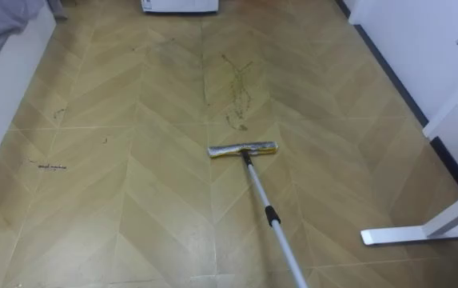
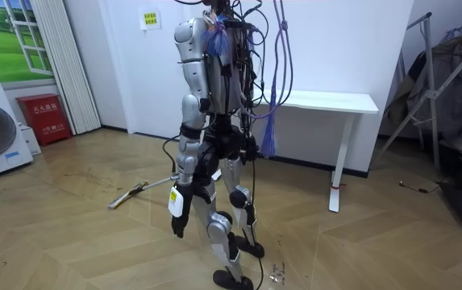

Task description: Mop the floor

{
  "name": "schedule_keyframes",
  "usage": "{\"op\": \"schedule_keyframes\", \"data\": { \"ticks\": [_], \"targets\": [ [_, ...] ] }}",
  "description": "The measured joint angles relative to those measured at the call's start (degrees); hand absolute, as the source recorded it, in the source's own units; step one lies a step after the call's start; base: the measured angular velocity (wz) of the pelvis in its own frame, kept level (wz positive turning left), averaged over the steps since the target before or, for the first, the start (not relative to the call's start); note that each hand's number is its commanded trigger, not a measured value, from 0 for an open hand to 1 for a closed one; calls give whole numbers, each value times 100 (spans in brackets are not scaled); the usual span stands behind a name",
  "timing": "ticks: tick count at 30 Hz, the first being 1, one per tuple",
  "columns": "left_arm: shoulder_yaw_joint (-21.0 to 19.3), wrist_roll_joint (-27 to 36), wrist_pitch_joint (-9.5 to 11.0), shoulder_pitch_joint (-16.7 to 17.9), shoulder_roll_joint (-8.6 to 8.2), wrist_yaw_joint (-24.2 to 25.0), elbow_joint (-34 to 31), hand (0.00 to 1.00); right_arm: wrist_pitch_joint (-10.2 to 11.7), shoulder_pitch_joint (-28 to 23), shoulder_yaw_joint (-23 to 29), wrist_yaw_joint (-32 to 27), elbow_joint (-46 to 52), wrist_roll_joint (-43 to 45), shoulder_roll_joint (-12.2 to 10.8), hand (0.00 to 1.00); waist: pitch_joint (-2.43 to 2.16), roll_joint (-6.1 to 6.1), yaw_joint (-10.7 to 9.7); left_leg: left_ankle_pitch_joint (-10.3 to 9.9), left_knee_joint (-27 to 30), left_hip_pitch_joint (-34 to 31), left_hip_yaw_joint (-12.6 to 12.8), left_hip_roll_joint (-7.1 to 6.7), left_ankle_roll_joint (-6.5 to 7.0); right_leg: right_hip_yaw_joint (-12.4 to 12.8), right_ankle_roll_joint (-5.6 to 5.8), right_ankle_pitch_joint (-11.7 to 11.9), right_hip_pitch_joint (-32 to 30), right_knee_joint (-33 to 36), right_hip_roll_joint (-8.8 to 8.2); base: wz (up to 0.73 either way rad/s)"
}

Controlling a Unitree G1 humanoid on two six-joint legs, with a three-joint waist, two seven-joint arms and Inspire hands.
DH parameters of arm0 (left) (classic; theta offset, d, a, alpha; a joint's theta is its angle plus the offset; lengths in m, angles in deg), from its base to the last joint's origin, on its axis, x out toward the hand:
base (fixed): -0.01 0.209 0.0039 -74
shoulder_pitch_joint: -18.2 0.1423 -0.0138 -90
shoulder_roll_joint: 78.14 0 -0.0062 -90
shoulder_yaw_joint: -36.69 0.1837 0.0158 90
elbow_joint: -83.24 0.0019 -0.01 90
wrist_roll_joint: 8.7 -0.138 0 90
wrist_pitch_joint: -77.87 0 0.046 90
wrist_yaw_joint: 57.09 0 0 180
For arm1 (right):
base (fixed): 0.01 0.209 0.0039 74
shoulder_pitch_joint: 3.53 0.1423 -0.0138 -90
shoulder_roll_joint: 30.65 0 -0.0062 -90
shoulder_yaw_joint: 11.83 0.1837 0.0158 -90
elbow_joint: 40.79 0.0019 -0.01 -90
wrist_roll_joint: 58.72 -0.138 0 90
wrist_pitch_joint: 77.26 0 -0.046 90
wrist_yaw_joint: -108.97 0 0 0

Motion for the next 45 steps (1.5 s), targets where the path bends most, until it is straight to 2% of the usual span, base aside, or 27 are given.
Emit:
{"op": "schedule_keyframes", "data": {
  "ticks": [13,20,25,26,29,31,32,33,37,38,39,40,42,43,45],
  "targets": [
    [0,-1,1,-3,-1,18,-9,0,-29,-1,1,0,2,-10,0,100,-10,31,-5,0,25,-47,-3,-1,0,-16,0,0,-26,12,-6,0],
    [14,0,-23,-150,22,72,-8,0,-30,31,0,-11,60,-8,5,100,-34,52,-5,1,146,-382,-10,-2,1,6,0,0,-413,221,-23,-1],
    [18,1,3,-246,70,73,-8,0,-24,74,1,-64,56,-26,5,100,-21,57,-16,1,241,-611,-23,-4,2,1,-3,2,-599,314,-33,0],
    [19,3,17,-252,69,71,-9,0,-24,73,1,-80,55,-36,4,100,-7,43,-20,1,291,-673,-19,-5,2,-5,-3,2,-650,337,-40,0],
    [18,0,52,-337,68,51,6,0,-23,173,2,-132,45,-40,-2,100,-13,66,-16,1,460,-1015,-18,-5,3,2,-6,3,-1006,512,-56,0],
    [19,1,84,-422,70,43,83,0,-16,229,3,-211,38,-90,-2,100,10,78,-23,1,607,-1252,-20,-3,3,-8,-7,2,-1260,660,-73,0],
    [9,5,112,-504,71,34,188,0,-7,258,4,-277,30,-140,-2,100,4,113,-15,1,697,-1435,-23,-8,3,-34,-21,-8,-1443,799,-98,7],
    [12,4,131,-601,62,-14,288,0,-2,280,3,-351,0,-224,0,100,27,118,-17,0,827,-1651,-34,-18,3,-107,-33,-28,-1636,940,-136,10],
    [15,36,136,-792,53,-84,433,0,-1,301,12,-515,-23,-467,3,100,48,155,-32,-29,1310,-2404,-137,-60,43,-181,-68,-154,-2354,1418,-220,19],
    [13,103,135,-816,29,-102,452,0,2,301,21,-555,-58,-575,11,100,74,198,-64,-48,1452,-2611,-210,-95,52,-228,-74,-224,-2545,1599,-269,34],
    [1,108,135,-834,15,-105,450,0,18,303,24,-578,-154,-705,14,100,81,205,-76,-89,1645,-2821,-244,-125,57,-234,-78,-340,-2774,1829,-337,32],
    [-3,108,135,-841,15,-104,450,0,18,303,25,-580,-201,-769,14,100,78,209,-60,-126,1763,-2934,-245,-122,54,-235,-80,-407,-2907,1989,-360,18],
    [-11,121,120,-845,14,-106,459,0,17,308,23,-581,-279,-1072,45,100,91,322,9,-326,2345,-3454,-304,-109,31,-281,-141,-605,-3391,2547,-412,9],
    [-3,133,109,-841,15,-111,467,0,18,313,7,-580,-290,-1160,61,100,83,346,23,-371,2503,-3591,-339,-114,25,-326,-165,-673,-3511,2708,-461,17],
    [-5,298,76,-846,31,-161,520,0,19,410,-47,-587,-461,-1377,85,100,87,386,102,-471,3382,-4092,-339,-115,-60,-343,-223,-965,-3900,3408,-553,18]
  ]
}}
